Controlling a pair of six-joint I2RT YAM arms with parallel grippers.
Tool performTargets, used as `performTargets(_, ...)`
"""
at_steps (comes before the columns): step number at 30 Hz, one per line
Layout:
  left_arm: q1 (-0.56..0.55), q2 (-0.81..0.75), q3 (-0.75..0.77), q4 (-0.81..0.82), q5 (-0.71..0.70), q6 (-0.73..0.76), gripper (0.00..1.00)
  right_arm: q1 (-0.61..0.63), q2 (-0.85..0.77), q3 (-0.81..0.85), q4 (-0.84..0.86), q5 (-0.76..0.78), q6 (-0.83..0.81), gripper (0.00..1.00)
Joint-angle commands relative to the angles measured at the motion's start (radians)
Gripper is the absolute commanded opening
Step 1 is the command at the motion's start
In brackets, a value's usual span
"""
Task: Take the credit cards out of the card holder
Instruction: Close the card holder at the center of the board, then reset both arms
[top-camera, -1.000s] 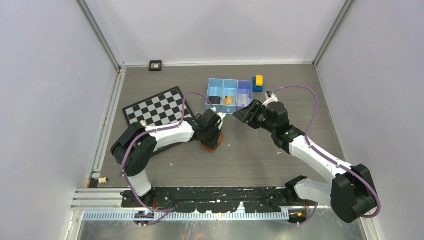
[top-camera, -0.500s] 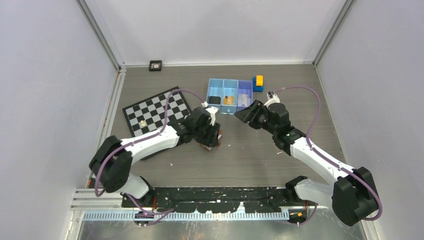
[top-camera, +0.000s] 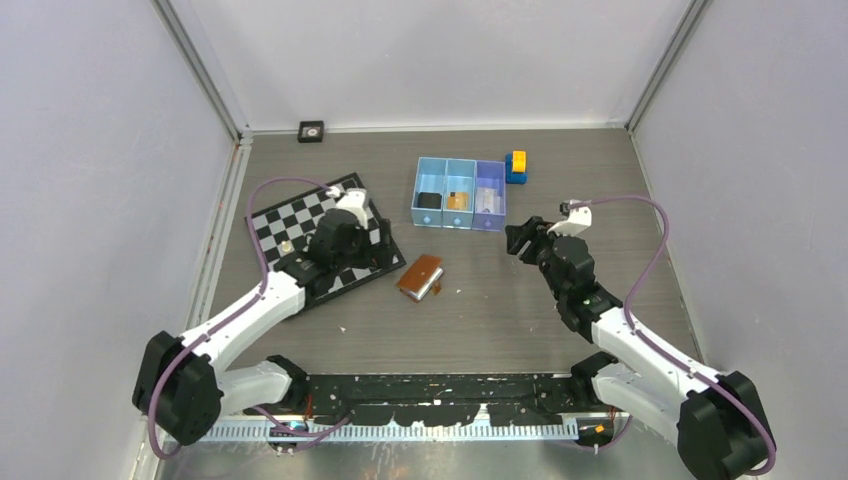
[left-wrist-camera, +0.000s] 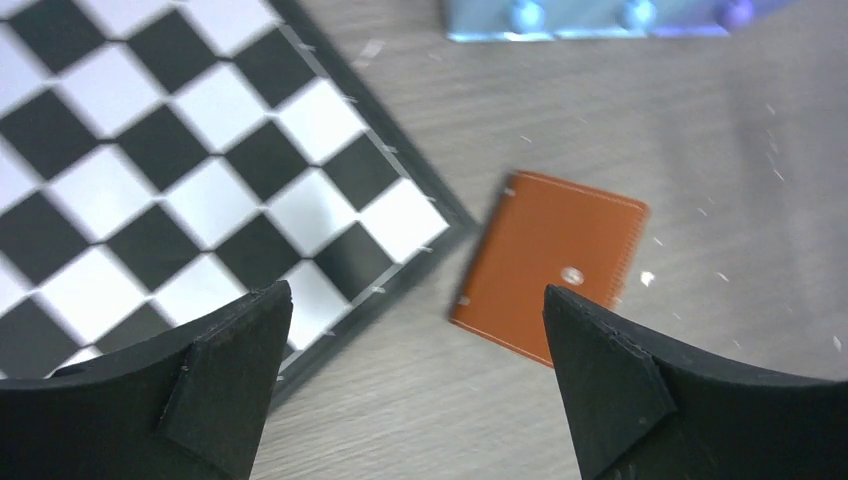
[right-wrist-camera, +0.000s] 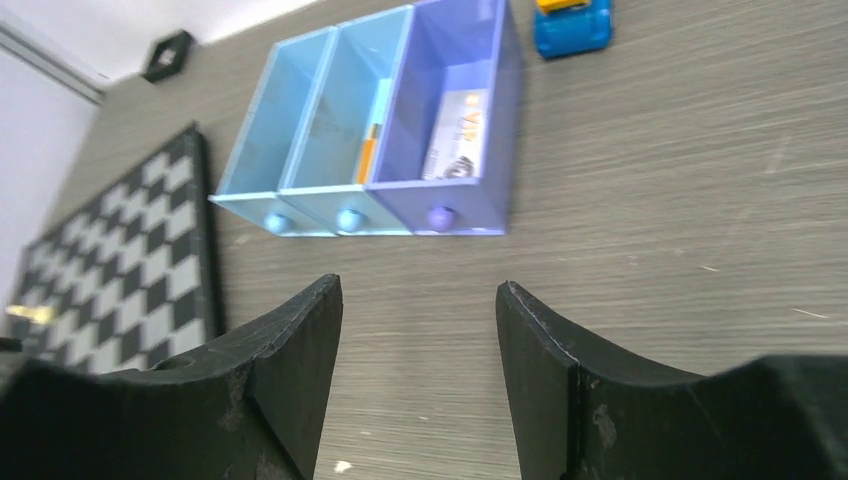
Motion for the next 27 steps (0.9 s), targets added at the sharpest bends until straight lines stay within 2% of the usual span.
performTargets(1, 0.074, -0.100, -0.045, 0.076, -0.143, 0.070, 1.00, -0.024, -0.010, -0.036, 0.153, 0.109, -0.188, 0.63)
performTargets(4, 0.086, -0.168, -0.086, 0.106, -0.269, 0.143, 1.00, -0.090, -0.001, 0.011, 0.065, 0.140, -0.251, 0.64)
performTargets(7, 0.110, -0.244, -0.199, 0.256, -0.310, 0.227, 1.00, -0.138, 0.026, 0.027, 0.038, 0.181, -0.298, 0.65)
performTargets(11, 0.170, -0.359, -0.397, 0.535, -0.263, 0.352, 1.00, -0.175, 0.093, -0.037, 0.175, 0.206, -0.385, 0.65)
performTargets(13, 0.242, -0.382, -0.463, 0.624, -0.231, 0.345, 1.00, -0.208, 0.146, -0.062, 0.246, 0.185, -0.403, 0.65)
performTargets(17, 0.392, -0.270, -0.483, 0.719, -0.156, 0.287, 0.95, -0.314, 0.298, -0.068, 0.373, 0.093, -0.368, 0.65)
performTargets(18, 0.412, -0.247, -0.477, 0.716, -0.132, 0.285, 0.95, -0.332, 0.319, -0.047, 0.334, 0.078, -0.366, 0.65)
performTargets(21, 0.433, -0.166, -0.510, 0.835, -0.140, 0.298, 0.94, -0.377, 0.365, -0.042, 0.358, 0.034, -0.389, 0.66)
performTargets(26, 0.447, 0.094, -0.507, 1.076, -0.104, 0.347, 0.90, -0.387, 0.499, -0.126, 0.660, 0.027, -0.445, 0.68)
performTargets(27, 0.448, 0.088, -0.486, 1.020, -0.100, 0.345, 0.90, -0.388, 0.515, -0.128, 0.670, 0.034, -0.445, 0.69)
